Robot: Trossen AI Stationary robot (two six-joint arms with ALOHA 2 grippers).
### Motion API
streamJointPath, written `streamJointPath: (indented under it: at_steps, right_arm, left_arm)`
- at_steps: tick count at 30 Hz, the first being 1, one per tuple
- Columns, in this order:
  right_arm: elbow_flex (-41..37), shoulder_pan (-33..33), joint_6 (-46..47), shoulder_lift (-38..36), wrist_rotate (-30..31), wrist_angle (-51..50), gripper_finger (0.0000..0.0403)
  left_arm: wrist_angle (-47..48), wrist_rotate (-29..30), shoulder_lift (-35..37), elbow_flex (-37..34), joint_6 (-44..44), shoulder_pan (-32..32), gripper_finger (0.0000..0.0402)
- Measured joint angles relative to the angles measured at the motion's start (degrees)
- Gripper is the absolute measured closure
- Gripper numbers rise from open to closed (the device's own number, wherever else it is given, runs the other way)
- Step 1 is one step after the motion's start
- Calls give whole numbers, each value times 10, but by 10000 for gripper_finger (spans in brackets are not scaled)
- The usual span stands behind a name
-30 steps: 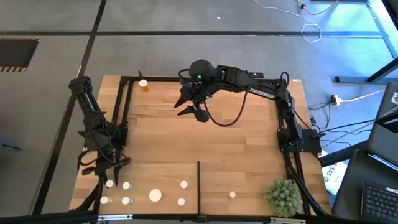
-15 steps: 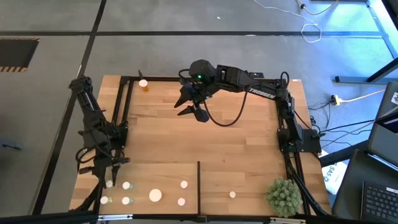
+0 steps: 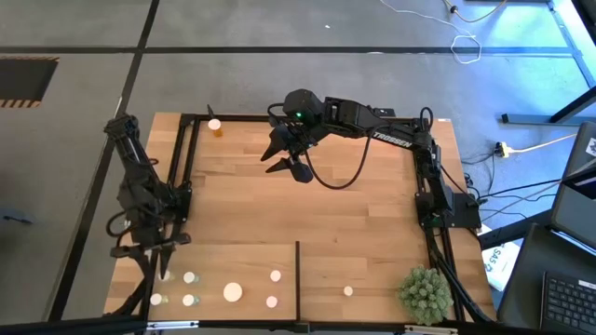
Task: Pick and place medicine bottles onto shelf by color
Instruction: Put the blue pill bottle on the shelf aligned with the other blue pill bottle
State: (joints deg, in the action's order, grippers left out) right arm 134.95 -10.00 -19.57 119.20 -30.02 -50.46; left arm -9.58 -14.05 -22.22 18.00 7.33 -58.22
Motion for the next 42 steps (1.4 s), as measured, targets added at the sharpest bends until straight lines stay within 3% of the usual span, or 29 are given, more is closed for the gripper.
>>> streamJointPath:
  at_steps: [7, 11, 21, 27, 31, 36, 42]
  right_arm:
    - [0, 0, 0, 0, 0, 0, 237]
    - [0, 0, 0, 0, 0, 0, 237]
    - [0, 0, 0, 0, 0, 0, 237]
    - [0, 0, 0, 0, 0, 0, 237]
    - [0, 0, 0, 0, 0, 0, 237]
    - [0, 0, 0, 0, 0, 0, 237]
    - [0, 0, 0, 0, 0, 0, 237]
  left_arm:
    - [-34, 71, 40, 1, -25, 7, 261]
    - [-60, 197, 69, 1, -90, 20, 260]
    - [-76, 470, 79, 1, -90, 43, 261]
    - [-77, 534, 80, 1, -120, 60, 262]
    - [-88, 611, 81, 14, -125, 64, 261]
    - [14, 668, 72, 85, -136, 64, 263]
    - [225, 774, 47, 192, -28, 64, 263]
